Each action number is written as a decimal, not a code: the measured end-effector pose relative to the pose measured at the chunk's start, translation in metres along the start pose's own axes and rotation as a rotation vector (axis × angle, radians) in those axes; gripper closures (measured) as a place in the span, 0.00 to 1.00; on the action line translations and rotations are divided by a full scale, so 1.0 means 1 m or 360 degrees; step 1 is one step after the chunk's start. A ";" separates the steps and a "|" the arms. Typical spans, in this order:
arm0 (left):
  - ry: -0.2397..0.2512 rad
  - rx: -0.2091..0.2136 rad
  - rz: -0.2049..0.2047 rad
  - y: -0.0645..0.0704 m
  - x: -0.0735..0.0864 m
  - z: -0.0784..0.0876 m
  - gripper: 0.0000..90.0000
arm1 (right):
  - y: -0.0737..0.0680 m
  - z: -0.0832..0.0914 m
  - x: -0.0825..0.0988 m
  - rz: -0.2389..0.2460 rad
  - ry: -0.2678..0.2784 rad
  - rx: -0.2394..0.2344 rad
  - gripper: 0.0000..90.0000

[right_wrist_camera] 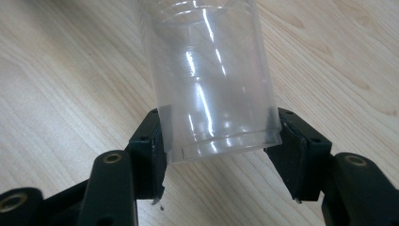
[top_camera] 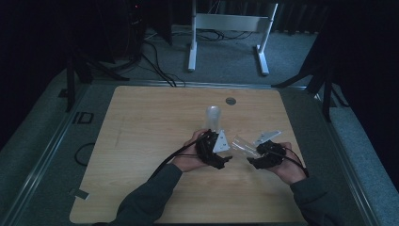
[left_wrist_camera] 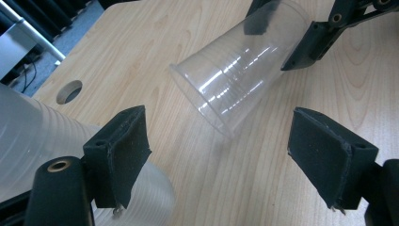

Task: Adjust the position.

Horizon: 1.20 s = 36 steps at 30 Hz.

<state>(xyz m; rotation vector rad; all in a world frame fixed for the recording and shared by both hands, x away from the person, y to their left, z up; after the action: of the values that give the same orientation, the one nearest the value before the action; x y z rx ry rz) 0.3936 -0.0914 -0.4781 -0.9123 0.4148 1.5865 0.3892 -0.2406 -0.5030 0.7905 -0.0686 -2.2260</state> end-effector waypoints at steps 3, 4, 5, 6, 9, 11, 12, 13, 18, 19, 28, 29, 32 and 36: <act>0.0009 -0.0005 0.0014 -0.001 0.000 -0.001 0.23 | 0.002 -0.001 0.002 -0.0064 0.0006 0.0013 0.47; 0.0009 -0.0005 0.0014 -0.001 0.000 -0.001 0.23 | 0.002 -0.001 0.002 -0.0064 0.0006 0.0013 0.47; 0.0009 -0.0007 0.0017 -0.001 0.000 -0.001 0.24 | 0.002 -0.002 0.003 -0.0099 0.0005 0.0021 0.47; 0.0009 -0.0007 0.0017 -0.001 0.000 -0.001 0.24 | 0.002 -0.003 0.004 -0.0113 -0.0003 0.0029 0.47; 0.0014 -0.0006 0.0036 -0.001 0.000 -0.002 0.24 | 0.002 -0.004 0.005 -0.0120 -0.0003 0.0032 0.47; 0.0018 -0.0006 0.0047 -0.001 0.001 -0.002 0.24 | 0.005 -0.006 0.006 -0.0175 -0.0004 0.0065 0.47; 0.0018 -0.0006 0.0047 -0.001 0.001 -0.002 0.24 | 0.006 -0.006 0.006 -0.0189 -0.0004 0.0073 0.47; 0.0025 -0.0006 0.0057 -0.002 0.001 -0.003 0.24 | 0.006 -0.006 0.007 -0.0205 -0.0001 0.0077 0.47; 0.0039 -0.0005 0.0092 -0.003 0.000 -0.004 0.24 | 0.009 -0.009 0.007 -0.0295 0.0009 0.0094 0.47; 0.0039 -0.0005 0.0092 -0.003 0.000 -0.004 0.25 | 0.009 -0.009 0.007 -0.0295 0.0009 0.0094 0.47; 0.0045 -0.0024 0.0125 -0.005 0.001 -0.005 0.25 | 0.013 -0.013 0.007 -0.0412 0.0028 0.0174 0.47; 0.0045 -0.0025 0.0126 -0.005 0.001 -0.005 0.25 | 0.014 -0.013 0.007 -0.0421 0.0029 0.0185 0.47; 0.0056 -0.0026 0.0134 -0.005 0.000 -0.005 0.25 | 0.015 -0.014 0.007 -0.0461 0.0038 0.0210 0.47; 0.0060 -0.0032 0.0138 -0.005 -0.001 -0.004 0.25 | 0.017 -0.016 0.007 -0.0500 0.0042 0.0238 0.47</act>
<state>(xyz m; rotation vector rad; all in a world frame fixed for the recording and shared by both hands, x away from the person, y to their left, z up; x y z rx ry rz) 0.4001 -0.0936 -0.4794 -0.9517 0.4710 1.6572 0.4054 -0.2541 -0.5147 0.9669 -0.1052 -2.5281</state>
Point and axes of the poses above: each handheld gripper's, and its own axes: z roughly backward along the jaws, x roughly out of its underside, y roughly to its right, the point moved 9 cm from there along -z, roughly forward along the jaws, and after that the axes turned 9 degrees about x, right-handed, at the moved point
